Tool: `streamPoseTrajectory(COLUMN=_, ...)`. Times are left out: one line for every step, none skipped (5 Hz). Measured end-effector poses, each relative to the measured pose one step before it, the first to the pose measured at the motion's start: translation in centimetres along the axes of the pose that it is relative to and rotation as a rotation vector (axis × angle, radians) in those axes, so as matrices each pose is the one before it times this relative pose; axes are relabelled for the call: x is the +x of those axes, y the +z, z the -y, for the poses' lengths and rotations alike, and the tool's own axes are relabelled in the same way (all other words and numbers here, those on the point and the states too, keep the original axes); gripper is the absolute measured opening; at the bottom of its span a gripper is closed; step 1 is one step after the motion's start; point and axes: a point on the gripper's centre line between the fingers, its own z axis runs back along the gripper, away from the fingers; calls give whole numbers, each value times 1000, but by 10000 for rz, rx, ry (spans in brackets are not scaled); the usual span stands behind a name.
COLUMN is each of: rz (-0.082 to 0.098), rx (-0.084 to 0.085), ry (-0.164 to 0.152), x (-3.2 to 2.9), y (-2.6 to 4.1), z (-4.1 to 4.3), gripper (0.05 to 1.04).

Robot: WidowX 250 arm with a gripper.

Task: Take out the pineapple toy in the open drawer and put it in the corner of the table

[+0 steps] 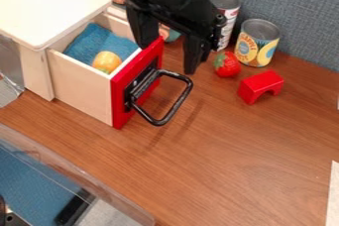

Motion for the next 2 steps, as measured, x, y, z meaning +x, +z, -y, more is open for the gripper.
streamPoseTrajectory(rz=-187, rx=-26, ry=-30, x=-211, y=-375, z=62, gripper=1000)
streamPoseTrajectory(rz=-140, rx=60, ry=-73, x=98, y=552, z=-1462, gripper=1000)
